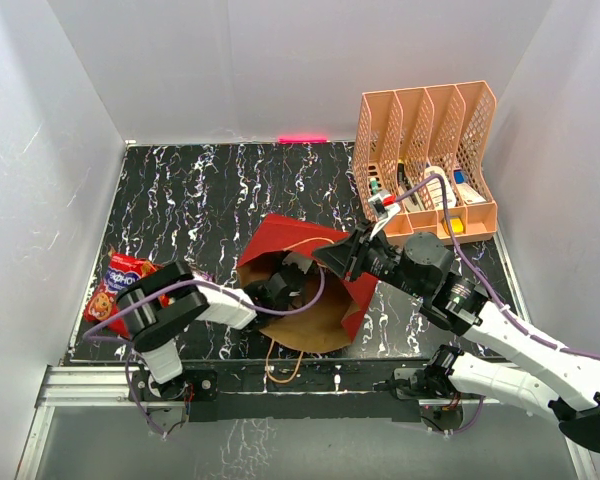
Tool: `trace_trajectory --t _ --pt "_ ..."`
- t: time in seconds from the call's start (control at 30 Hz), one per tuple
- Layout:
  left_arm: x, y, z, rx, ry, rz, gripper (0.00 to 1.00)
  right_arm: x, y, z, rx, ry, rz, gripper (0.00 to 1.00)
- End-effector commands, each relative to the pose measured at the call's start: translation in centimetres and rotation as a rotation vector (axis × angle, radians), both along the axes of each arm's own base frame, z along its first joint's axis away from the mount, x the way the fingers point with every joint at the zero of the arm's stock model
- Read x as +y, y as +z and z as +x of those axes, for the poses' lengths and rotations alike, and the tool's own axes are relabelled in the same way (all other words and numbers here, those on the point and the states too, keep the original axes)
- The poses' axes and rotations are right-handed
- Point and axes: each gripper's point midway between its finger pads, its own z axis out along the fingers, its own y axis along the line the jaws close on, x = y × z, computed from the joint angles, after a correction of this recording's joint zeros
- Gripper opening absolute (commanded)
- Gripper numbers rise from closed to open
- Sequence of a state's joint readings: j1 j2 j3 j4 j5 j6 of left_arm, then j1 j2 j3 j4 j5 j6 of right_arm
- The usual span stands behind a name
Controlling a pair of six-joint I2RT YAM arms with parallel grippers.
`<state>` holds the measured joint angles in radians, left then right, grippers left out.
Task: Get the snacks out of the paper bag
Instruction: Take out the snack from the paper bag.
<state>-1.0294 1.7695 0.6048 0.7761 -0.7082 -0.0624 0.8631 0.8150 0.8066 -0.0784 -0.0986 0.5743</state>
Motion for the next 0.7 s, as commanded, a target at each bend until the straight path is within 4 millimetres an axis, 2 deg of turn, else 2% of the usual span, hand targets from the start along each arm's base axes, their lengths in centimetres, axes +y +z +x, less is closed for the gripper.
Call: trace_trajectory --t 0.0,0.3,0.53,0.67 --pt "-1.2 1.9 -1.9 0.124 -0.04 -0.14 0.15 -0.5 2.0 0.2 -0.06 -0.023 0.046 0.07" --pt "-2.0 2.8 -8.0 0.329 -0.258 -0.271 0.12 -0.6 2.0 0.4 -0.067 -0.032 0.04 0.07" --pt "-2.2 4.3 -13.7 0.491 -0.453 -0.331 0.12 -0.5 1.9 0.5 -0.066 -0.034 0.039 0.07" --pt "-1.9 5.6 -16.1 0.56 -0.532 -0.343 0.11 -0.5 1.8 0.6 -0.066 -0.038 0.038 0.07"
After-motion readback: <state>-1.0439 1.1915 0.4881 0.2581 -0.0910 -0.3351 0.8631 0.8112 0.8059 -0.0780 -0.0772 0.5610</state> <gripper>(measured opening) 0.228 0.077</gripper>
